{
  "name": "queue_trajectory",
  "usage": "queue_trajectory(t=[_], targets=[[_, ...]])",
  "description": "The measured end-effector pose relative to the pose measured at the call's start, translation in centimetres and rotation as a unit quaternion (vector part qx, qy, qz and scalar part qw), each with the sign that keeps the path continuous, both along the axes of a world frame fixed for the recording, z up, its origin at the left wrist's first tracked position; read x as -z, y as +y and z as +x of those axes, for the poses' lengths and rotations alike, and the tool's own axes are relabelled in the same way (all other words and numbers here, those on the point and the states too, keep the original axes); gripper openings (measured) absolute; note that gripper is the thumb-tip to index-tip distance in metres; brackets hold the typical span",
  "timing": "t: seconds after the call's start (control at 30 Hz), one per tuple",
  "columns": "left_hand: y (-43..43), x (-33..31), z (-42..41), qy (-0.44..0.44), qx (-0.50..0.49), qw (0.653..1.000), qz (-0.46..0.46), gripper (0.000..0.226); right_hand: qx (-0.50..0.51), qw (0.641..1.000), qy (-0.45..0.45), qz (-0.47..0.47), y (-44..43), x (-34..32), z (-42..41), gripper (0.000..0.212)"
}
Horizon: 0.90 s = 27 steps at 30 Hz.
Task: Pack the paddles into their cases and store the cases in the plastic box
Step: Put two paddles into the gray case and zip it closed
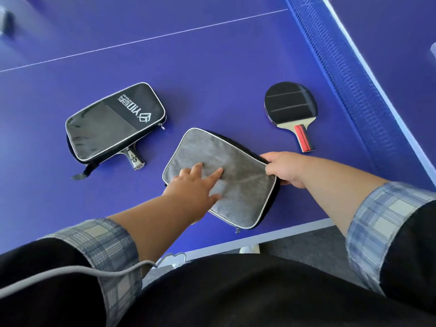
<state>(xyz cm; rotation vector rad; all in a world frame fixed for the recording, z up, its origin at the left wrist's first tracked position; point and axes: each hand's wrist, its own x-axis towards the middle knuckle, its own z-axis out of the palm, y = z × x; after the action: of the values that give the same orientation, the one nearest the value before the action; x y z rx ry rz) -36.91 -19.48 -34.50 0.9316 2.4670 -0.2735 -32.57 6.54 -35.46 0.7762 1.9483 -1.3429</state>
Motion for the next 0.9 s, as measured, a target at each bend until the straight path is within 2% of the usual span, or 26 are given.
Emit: queue_trajectory(t=[0.1,0.23,0.4,0.47,0.57,0.63,0.77,0.83,0.9], targets=[[0.6,0.2,1.0,0.009,-0.012,0.999,-0.029,0.07,-0.009,0.995,0.065,0.078,0.2,0.3,-0.4,0.055],[1.9,0.1,1.0,0.014,-0.025,0.998,-0.05,0.068,0.006,0.989,0.097,0.108,0.3,1.7,1.0,0.05],[3.2,0.5,0.3,0.036,0.001,0.999,-0.018,0.064,0.167,0.965,0.148,0.137,-0.1,1.9,5.2,0.05],[3.9,0.9,-0.1,0.031,0.009,0.999,0.014,0.065,0.207,0.959,0.141,0.133,-0.7,1.8,7.0,0.041],[4.6,1.5,-0.9,0.023,0.059,0.994,0.089,0.063,0.165,0.979,0.097,0.069,-1.9,1.6,9.4,0.021],[4.7,2.1,-1.3,0.018,0.095,0.99,0.101,0.061,0.132,0.99,0.049,0.013,-3.0,1.4,10.6,0.014],[4.0,3.9,-1.8,-0.003,0.097,0.991,0.091,0.068,0.065,0.997,-0.041,0.02,-5.7,1.4,12.0,0.016],[3.6,4.8,-1.9,0.008,0.099,0.989,0.107,0.068,0.045,0.997,-0.048,0.046,-7.5,2.1,12.3,0.021],[3.3,5.4,-1.9,0.028,0.113,0.986,0.121,0.069,0.072,0.994,-0.029,0.083,-9.4,2.9,12.4,0.03]])
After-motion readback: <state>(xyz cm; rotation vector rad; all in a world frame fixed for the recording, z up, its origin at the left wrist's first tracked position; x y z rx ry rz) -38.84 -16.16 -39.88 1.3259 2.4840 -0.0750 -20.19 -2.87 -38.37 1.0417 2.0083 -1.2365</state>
